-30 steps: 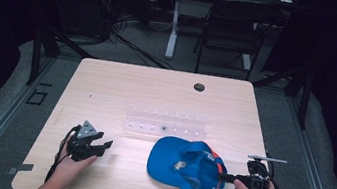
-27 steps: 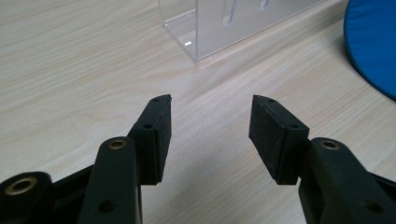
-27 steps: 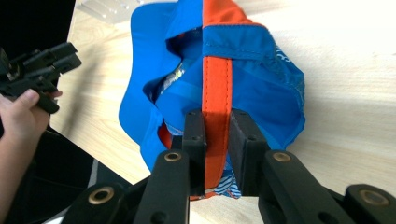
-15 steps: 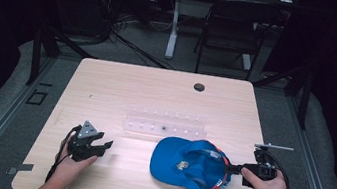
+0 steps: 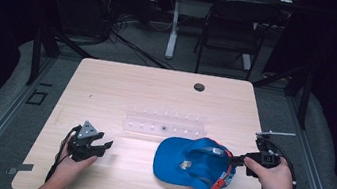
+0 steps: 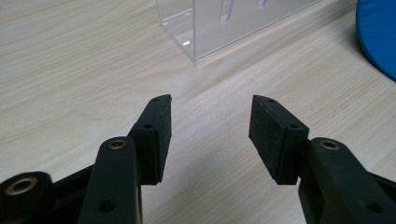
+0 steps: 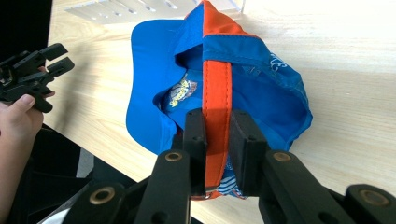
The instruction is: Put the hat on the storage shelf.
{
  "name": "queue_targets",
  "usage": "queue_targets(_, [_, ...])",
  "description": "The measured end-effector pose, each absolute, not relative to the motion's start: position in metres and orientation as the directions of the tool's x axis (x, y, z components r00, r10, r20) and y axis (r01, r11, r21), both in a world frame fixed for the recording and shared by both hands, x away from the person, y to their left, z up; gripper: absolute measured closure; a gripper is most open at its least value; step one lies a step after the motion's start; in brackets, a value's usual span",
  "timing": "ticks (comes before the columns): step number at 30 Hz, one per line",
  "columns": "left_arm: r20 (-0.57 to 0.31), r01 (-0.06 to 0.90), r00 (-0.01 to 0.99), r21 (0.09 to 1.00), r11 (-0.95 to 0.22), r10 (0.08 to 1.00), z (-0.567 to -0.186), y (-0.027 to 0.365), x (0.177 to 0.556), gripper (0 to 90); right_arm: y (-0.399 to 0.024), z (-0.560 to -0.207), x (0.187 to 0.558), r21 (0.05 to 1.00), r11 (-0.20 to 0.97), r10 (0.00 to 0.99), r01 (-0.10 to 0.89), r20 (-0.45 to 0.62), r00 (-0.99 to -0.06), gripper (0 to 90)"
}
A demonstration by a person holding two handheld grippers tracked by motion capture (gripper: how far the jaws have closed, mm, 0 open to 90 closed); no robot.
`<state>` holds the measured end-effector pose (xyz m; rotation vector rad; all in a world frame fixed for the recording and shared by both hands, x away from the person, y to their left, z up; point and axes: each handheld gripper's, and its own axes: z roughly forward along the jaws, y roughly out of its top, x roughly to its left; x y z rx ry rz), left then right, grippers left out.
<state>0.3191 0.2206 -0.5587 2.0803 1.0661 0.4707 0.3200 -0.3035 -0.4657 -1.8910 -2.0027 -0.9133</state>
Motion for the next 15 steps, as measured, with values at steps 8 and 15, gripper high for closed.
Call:
queue_targets(8, [-0.006, 0.536, 0.592, 0.750, -0.387, 0.806, -0.559, 0.220, 0.319, 49.4, -0.300, -0.452, 0.328, 0.249, -0.007, 0.826, 0.968, 0.547, -0.135, 77.7])
queue_targets(15, [-0.006, 0.536, 0.592, 0.750, -0.388, 0.806, -0.559, 0.220, 0.319, 49.4, -0.300, -0.442, 0.333, 0.229, 0.000, 0.834, 0.973, 0.537, -0.126, 77.7])
